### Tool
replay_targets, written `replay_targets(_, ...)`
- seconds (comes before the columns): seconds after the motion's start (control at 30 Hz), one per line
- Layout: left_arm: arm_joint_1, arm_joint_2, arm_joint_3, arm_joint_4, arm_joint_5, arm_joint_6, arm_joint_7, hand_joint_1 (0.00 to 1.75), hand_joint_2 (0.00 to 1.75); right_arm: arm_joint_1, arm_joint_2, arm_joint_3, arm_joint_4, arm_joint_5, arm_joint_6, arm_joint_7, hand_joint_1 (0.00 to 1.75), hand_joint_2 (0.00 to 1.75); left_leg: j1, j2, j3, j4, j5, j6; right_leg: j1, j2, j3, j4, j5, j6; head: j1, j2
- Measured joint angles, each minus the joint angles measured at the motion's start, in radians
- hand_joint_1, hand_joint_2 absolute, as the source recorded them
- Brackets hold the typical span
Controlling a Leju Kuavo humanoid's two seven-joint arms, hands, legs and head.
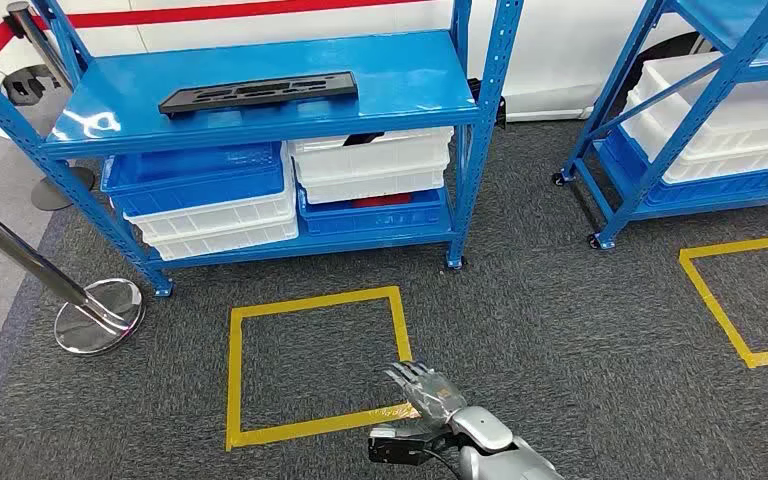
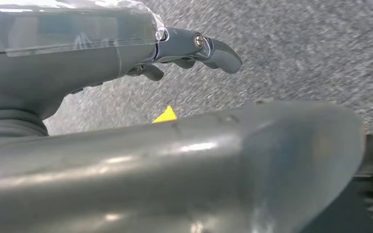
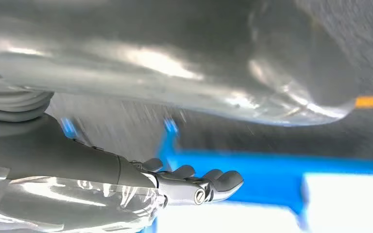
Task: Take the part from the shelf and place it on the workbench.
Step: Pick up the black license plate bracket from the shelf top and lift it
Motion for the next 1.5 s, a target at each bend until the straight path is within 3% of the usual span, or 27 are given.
replay_targets(0.17,-0.008,-0.003,0.013,0.003,-0.014,0.003,0.000,0.00,0.00,-0.031,0.007,0.022,-0.031,0.045,-0.072,-0.067,0.00,0.00,-0.007,-0.003,0.016,-0.051,0.002,0.021,0.005,-0.001,-0.009,-0.002,0.006,0.024,0.000,0.000)
replay_targets(0.23,-0.009,-0.003,0.015,0.003,-0.028,0.009,0.012,0.00,0.00,-0.051,0.007,0.033,-0.072,0.077,-0.093,-0.076,0.00,0.00,-0.003,0.000,0.016,-0.060,0.010,0.034,0.004,-0.002,-0.020,0.019,-0.010,0.033,0.000,0.000)
replay_targets(0.27,-0.010,-0.004,0.014,0.003,-0.036,0.012,0.018,0.00,0.00,-0.062,0.007,0.039,-0.096,0.094,-0.098,-0.072,0.00,0.00,-0.001,0.001,0.017,-0.064,0.013,0.039,0.004,-0.002,-0.038,0.058,-0.034,0.037,0.000,0.000)
replay_targets(0.33,-0.012,-0.004,0.014,0.004,-0.048,0.016,0.028,0.00,0.00,-0.082,0.000,0.052,-0.156,0.127,-0.098,-0.055,0.00,0.00,-0.003,0.003,0.014,-0.065,0.015,0.045,0.002,-0.002,-0.100,0.187,-0.100,0.040,0.000,0.000)
replay_targets(0.37,-0.012,-0.004,0.014,0.004,-0.051,0.017,0.031,0.00,0.00,-0.088,-0.006,0.057,-0.189,0.138,-0.097,-0.048,0.00,0.00,-0.004,0.003,0.013,-0.064,0.015,0.046,0.001,-0.003,-0.130,0.250,-0.123,0.041,0.000,0.000)
replay_targets(0.4,-0.012,-0.004,0.014,0.004,-0.052,0.018,0.033,0.00,0.00,-0.093,-0.014,0.061,-0.226,0.150,-0.097,-0.042,0.00,0.00,-0.005,0.003,0.012,-0.063,0.015,0.047,0.001,-0.003,-0.146,0.284,-0.127,0.042,0.000,0.000)
replay_targets(0.43,-0.012,-0.004,0.014,0.004,-0.053,0.019,0.036,0.00,0.00,-0.097,-0.024,0.064,-0.262,0.162,-0.099,-0.037,0.00,0.00,-0.005,0.002,0.012,-0.062,0.015,0.047,0.000,-0.003,-0.144,0.278,-0.110,0.042,0.000,0.000)
replay_targets(0.47,-0.012,-0.004,0.014,0.004,-0.053,0.021,0.039,0.00,0.00,-0.103,-0.035,0.066,-0.297,0.174,-0.101,-0.033,0.00,0.00,-0.005,0.001,0.013,-0.060,0.013,0.046,0.000,-0.003,-0.122,0.233,-0.077,0.040,0.000,0.000)
replay_targets(0.5,-0.011,-0.004,0.014,0.004,-0.054,0.024,0.043,0.00,0.00,-0.110,-0.047,0.068,-0.332,0.185,-0.102,-0.027,0.00,0.00,-0.005,0.000,0.014,-0.058,0.012,0.044,0.000,-0.003,-0.089,0.164,-0.038,0.036,0.000,0.000)
replay_targets(0.57,-0.010,-0.004,0.013,0.004,-0.059,0.030,0.051,0.00,0.00,-0.125,-0.070,0.069,-0.399,0.196,-0.099,-0.015,0.00,0.00,-0.010,0.000,0.010,-0.049,0.007,0.035,0.004,-0.003,-0.035,0.044,0.005,0.029,0.000,0.000)
replay_targets(0.6,-0.009,-0.004,0.013,0.004,-0.062,0.032,0.054,0.00,0.00,-0.129,-0.080,0.069,-0.429,0.196,-0.095,-0.010,0.00,0.00,-0.011,0.000,0.007,-0.046,0.005,0.031,0.006,-0.003,-0.024,0.016,0.009,0.025,0.000,0.000)
replay_targets(0.73,-0.008,-0.002,0.012,0.004,-0.065,0.035,0.059,0.00,0.00,-0.123,-0.118,0.065,-0.529,0.194,-0.086,0.001,0.00,0.00,-0.009,0.000,-0.001,-0.031,-0.008,0.011,0.003,-0.001,-0.020,-0.001,0.008,0.008,0.000,0.000)
replay_targets(0.8,-0.007,-0.002,0.012,0.004,-0.064,0.035,0.060,0.00,0.00,-0.115,-0.125,0.064,-0.563,0.196,-0.086,0.003,0.00,0.00,-0.005,0.000,-0.036,0.048,-0.052,0.000,-0.001,-0.001,-0.015,-0.006,0.007,-0.001,0.000,0.000)
replay_targets(0.87,-0.006,-0.002,0.012,0.004,-0.064,0.036,0.060,0.00,0.00,-0.102,-0.128,0.064,-0.582,0.204,-0.085,0.008,0.00,0.00,-0.001,0.000,-0.103,0.181,-0.106,-0.008,-0.001,-0.001,-0.012,-0.005,0.004,-0.005,0.000,0.000)
replay_targets(0.9,-0.004,-0.002,0.012,0.004,-0.064,0.037,0.060,0.00,0.00,-0.095,-0.129,0.064,-0.588,0.209,-0.085,0.010,0.00,0.00,0.000,0.000,-0.129,0.228,-0.116,-0.010,0.000,-0.001,-0.011,-0.005,0.002,-0.005,0.000,0.000)
replay_targets(0.93,-0.003,-0.002,0.012,0.004,-0.066,0.038,0.060,0.00,0.00,-0.090,-0.130,0.064,-0.591,0.213,-0.085,0.011,0.00,0.00,0.001,0.000,-0.140,0.240,-0.107,-0.011,0.000,0.000,-0.008,-0.005,-0.001,-0.004,0.000,0.000)
replay_targets(0.97,-0.002,-0.001,0.012,0.004,-0.068,0.040,0.061,0.00,0.00,-0.087,-0.131,0.064,-0.593,0.215,-0.086,0.012,0.00,0.00,0.002,0.000,-0.130,0.212,-0.079,-0.010,-0.001,0.001,-0.004,-0.004,-0.003,-0.002,0.000,0.000)
replay_targets(1.03,-0.002,-0.001,0.011,0.004,-0.073,0.042,0.062,0.00,0.00,-0.087,-0.132,0.064,-0.595,0.217,-0.088,0.013,0.00,0.00,0.001,0.000,-0.071,0.079,-0.005,-0.002,0.000,0.002,0.008,-0.004,-0.011,0.004,0.000,0.000)
replay_targets(1.1,-0.004,-0.001,0.008,0.004,-0.075,0.042,0.063,0.00,0.00,-0.088,-0.134,0.062,-0.596,0.218,-0.091,0.013,0.00,0.00,-0.003,0.000,-0.023,-0.024,0.024,0.010,0.003,0.002,0.013,-0.005,-0.018,0.013,0.000,0.000)
replay_targets(1.2,-0.004,-0.001,0.005,0.004,-0.076,0.042,0.066,0.00,0.00,-0.086,-0.136,0.060,-0.598,0.217,-0.096,0.013,0.00,0.00,-0.005,-0.001,-0.011,-0.050,0.018,0.026,0.004,0.001,0.015,-0.010,-0.021,0.029,0.000,0.000)
replay_targets(1.27,-0.003,-0.001,0.004,0.004,-0.076,0.040,0.069,0.00,0.00,-0.086,-0.138,0.058,-0.603,0.217,-0.099,0.012,0.00,0.00,-0.002,-0.001,-0.002,-0.058,0.018,0.036,0.003,0.000,0.003,0.021,-0.039,0.038,0.000,0.000)
replay_targets(1.3,-0.003,-0.001,0.004,0.004,-0.076,0.039,0.070,0.00,0.00,-0.085,-0.140,0.057,-0.605,0.217,-0.099,0.011,0.00,0.00,-0.001,-0.001,0.003,-0.061,0.017,0.042,0.002,0.000,-0.020,0.067,-0.060,0.040,0.000,0.000)
replay_targets(1.37,-0.004,-0.001,0.003,0.004,-0.076,0.037,0.071,0.00,0.00,-0.080,-0.142,0.056,-0.606,0.217,-0.100,0.011,0.00,0.00,-0.004,-0.001,0.010,-0.062,0.009,0.051,0.000,0.000,-0.099,0.205,-0.110,0.043,0.000,0.000)
replay_targets(1.4,-0.004,-0.001,0.002,0.004,-0.075,0.036,0.071,0.00,0.00,-0.076,-0.143,0.056,-0.606,0.217,-0.100,0.010,0.00,0.00,-0.006,-0.001,0.014,-0.061,0.005,0.053,0.000,0.000,-0.136,0.261,-0.120,0.043,0.000,0.000)
replay_targets(1.43,-0.003,-0.001,0.001,0.004,-0.075,0.035,0.072,0.00,0.00,-0.072,-0.144,0.056,-0.606,0.217,-0.100,0.010,0.00,0.00,-0.007,-0.003,0.020,-0.061,0.000,0.054,0.000,0.000,-0.159,0.283,-0.109,0.043,0.000,0.000)
replay_targets(1.47,-0.002,-0.001,-0.001,0.004,-0.075,0.034,0.072,0.00,0.00,-0.070,-0.144,0.056,-0.606,0.217,-0.100,0.010,0.00,0.00,-0.008,-0.004,0.027,-0.061,-0.005,0.054,0.000,0.000,-0.161,0.265,-0.079,0.041,0.000,0.000)
replay_targets(1.5,-0.001,-0.001,-0.002,0.004,-0.075,0.033,0.072,0.00,0.00,-0.069,-0.145,0.056,-0.606,0.217,-0.100,0.010,0.00,0.00,-0.010,-0.005,0.037,-0.061,-0.012,0.053,0.001,-0.001,-0.144,0.211,-0.033,0.036,0.000,0.000)
